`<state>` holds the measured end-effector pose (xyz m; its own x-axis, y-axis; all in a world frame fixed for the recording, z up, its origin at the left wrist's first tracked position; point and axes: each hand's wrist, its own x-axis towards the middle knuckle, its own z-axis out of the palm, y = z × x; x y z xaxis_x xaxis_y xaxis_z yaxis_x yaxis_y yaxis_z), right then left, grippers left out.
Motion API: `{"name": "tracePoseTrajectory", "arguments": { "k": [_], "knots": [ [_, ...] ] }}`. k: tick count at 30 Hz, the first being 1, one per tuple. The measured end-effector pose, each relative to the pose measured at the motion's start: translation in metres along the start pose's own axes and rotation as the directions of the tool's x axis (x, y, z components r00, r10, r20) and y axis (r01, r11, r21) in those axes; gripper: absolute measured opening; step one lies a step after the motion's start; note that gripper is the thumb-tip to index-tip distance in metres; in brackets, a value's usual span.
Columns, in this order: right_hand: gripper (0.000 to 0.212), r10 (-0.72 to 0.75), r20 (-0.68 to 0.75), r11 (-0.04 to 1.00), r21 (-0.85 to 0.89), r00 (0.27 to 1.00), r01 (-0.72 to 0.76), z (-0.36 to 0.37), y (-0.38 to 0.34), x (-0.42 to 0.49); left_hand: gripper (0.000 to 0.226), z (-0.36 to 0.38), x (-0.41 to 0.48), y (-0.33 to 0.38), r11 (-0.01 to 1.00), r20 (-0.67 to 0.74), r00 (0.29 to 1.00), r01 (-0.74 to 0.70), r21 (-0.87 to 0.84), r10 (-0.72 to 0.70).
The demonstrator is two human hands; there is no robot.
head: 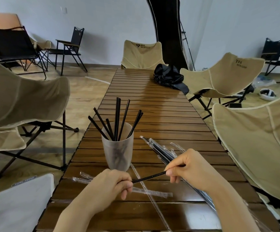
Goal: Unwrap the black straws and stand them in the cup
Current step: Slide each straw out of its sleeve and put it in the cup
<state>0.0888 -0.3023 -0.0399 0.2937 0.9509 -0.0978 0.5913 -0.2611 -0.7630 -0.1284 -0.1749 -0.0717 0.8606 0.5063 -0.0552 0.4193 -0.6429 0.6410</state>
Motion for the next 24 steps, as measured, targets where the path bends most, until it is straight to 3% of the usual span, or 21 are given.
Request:
{"name": "tracePoseTrajectory", "arguments": {
  "k": [7, 11, 16, 20, 24],
  "knots": [
    [0.011, 0.019, 0.009, 0.993, 0.117, 1.0, -0.02, -0.009, 0.004, -0.006, 0.029, -0.012, 0.005, -0.001, 1.0, -0.12, 0.992, -0.025, 0.003, 0.026],
    [0.023, -0.022, -0.029, 0.997, 0.076, 0.999, 0.024, -0.02, 0.008, -0.01, 0.03, -0.018, 0.001, -0.004, 1.0, -0.103, 0.995, -0.012, -0.002, 0.012],
    [0.026, -0.049, 0.03, 0.995, 0.087, 0.998, 0.047, -0.014, 0.004, -0.006, 0.03, -0.02, -0.002, -0.005, 1.0, -0.092, 0.996, -0.007, -0.004, 0.006],
    [0.047, -0.072, 0.052, 0.997, -0.025, 0.996, 0.073, -0.008, 0.002, -0.003, 0.032, -0.019, -0.003, -0.008, 1.0, -0.067, 0.998, -0.01, -0.001, 0.01],
    [0.049, -0.068, 0.042, 0.996, -0.061, 0.997, 0.07, -0.005, 0.002, -0.002, 0.032, -0.014, -0.001, -0.01, 1.0, -0.049, 0.999, -0.007, 0.005, 0.007]
  ]
}}
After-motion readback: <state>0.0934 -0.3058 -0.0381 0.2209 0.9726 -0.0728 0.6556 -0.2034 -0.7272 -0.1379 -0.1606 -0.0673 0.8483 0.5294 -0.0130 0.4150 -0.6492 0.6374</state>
